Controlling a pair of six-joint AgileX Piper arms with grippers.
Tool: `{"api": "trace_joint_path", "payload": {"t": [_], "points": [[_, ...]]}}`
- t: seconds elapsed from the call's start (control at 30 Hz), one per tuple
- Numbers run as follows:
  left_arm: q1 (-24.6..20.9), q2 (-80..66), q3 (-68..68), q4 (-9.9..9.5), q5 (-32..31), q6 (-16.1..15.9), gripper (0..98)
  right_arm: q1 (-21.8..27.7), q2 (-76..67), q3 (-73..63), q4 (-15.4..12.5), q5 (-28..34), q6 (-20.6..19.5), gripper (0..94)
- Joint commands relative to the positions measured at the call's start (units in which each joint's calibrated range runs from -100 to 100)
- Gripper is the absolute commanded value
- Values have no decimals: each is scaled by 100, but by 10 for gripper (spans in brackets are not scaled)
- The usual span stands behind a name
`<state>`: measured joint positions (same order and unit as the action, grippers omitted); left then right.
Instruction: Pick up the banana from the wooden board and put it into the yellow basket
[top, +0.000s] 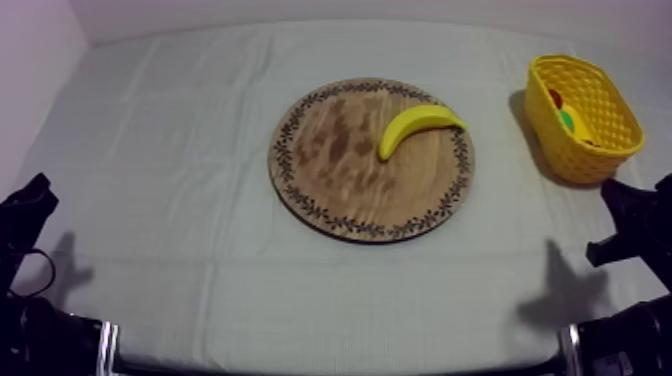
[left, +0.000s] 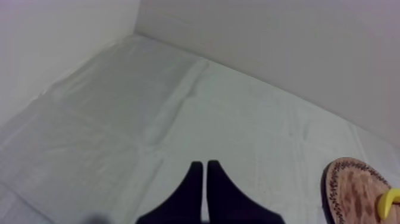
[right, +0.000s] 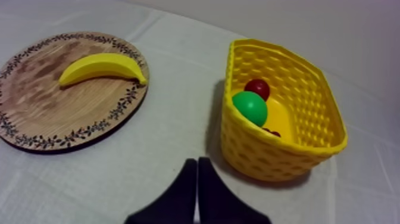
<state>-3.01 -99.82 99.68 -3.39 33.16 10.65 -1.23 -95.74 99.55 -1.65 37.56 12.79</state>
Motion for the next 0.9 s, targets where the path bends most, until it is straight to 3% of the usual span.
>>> {"api": "trace_joint_path", "payload": {"t": [0.0,0.4,0.7,0.8,0.87], "points": [[1,0,-1,-1,-1,-3,1,1,-2,1,-4,10,-2,5],[1,0,-1,-1,-1,-1,1,-208,-2,1,-4,10,6,5],[1,0,-1,-1,-1,0,1,-662,-2,-26,63,264,303,7],[1,0,-1,-1,-1,0,1,-852,-2,-70,97,308,342,8],[1,0,-1,-1,-1,-1,1,-1003,25,-122,266,176,244,8]]}}
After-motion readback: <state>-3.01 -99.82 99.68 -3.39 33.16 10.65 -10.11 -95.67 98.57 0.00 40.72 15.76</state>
